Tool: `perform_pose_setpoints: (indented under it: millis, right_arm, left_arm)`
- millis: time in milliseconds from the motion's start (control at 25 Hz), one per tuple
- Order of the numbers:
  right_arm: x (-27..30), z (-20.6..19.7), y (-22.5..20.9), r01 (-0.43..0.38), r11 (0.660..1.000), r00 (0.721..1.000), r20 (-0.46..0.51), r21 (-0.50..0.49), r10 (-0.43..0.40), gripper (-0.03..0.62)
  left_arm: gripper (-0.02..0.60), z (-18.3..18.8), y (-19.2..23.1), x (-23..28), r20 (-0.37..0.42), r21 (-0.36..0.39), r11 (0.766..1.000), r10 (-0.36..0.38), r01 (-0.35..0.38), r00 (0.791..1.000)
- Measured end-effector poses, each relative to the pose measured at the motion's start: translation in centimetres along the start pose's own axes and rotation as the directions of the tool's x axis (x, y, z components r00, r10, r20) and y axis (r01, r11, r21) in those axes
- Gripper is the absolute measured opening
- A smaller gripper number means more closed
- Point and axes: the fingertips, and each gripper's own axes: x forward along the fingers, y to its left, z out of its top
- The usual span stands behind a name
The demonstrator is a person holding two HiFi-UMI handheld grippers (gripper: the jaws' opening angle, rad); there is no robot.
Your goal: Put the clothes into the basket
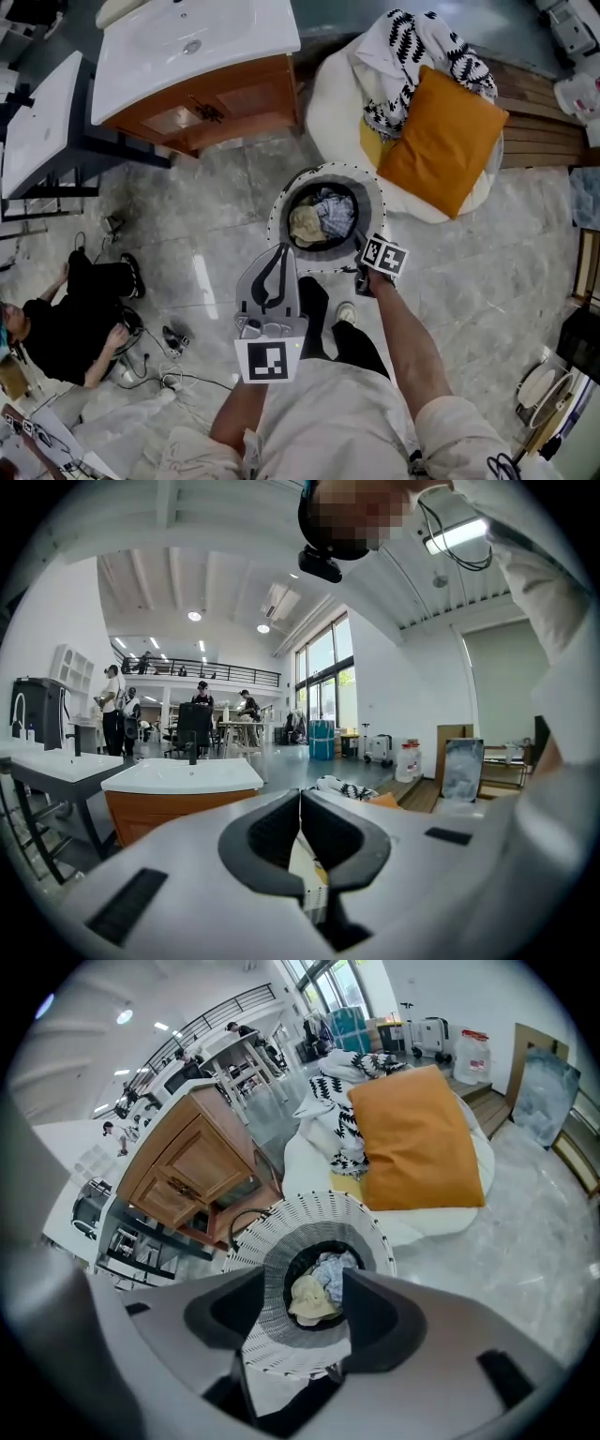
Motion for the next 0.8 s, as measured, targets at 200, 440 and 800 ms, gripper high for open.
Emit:
perform_pose_setpoints:
  millis: [200, 440, 800]
  right_arm:
    - [-3.4, -2.2, -0.7, -0.049, 0.998, 0.998, 0.034, -0.039, 0.05, 0.245]
    - [-9.7, -3.9, -3.0, -0.084, 0.994, 0.989, 0.12, -0.068, 0.091, 0.244]
    - [-22.1, -1.8, -0.4, -0.136, 0.927, 0.91, 0.327, -0.349, 0.257, 0.236]
  left_arm:
    - [0.006, 0.7, -2.7, -2.8, 0.024, 0.005, 1.0, 0.025, -0.025, 0.999]
    - [0.006, 2.1, -6.2, -6.9, 0.068, -0.014, 0.999, 0.046, -0.045, 0.997]
    - [0.006, 3.7, -10.1, -12.3, 0.111, -0.012, 0.995, 0.095, -0.094, 0.989]
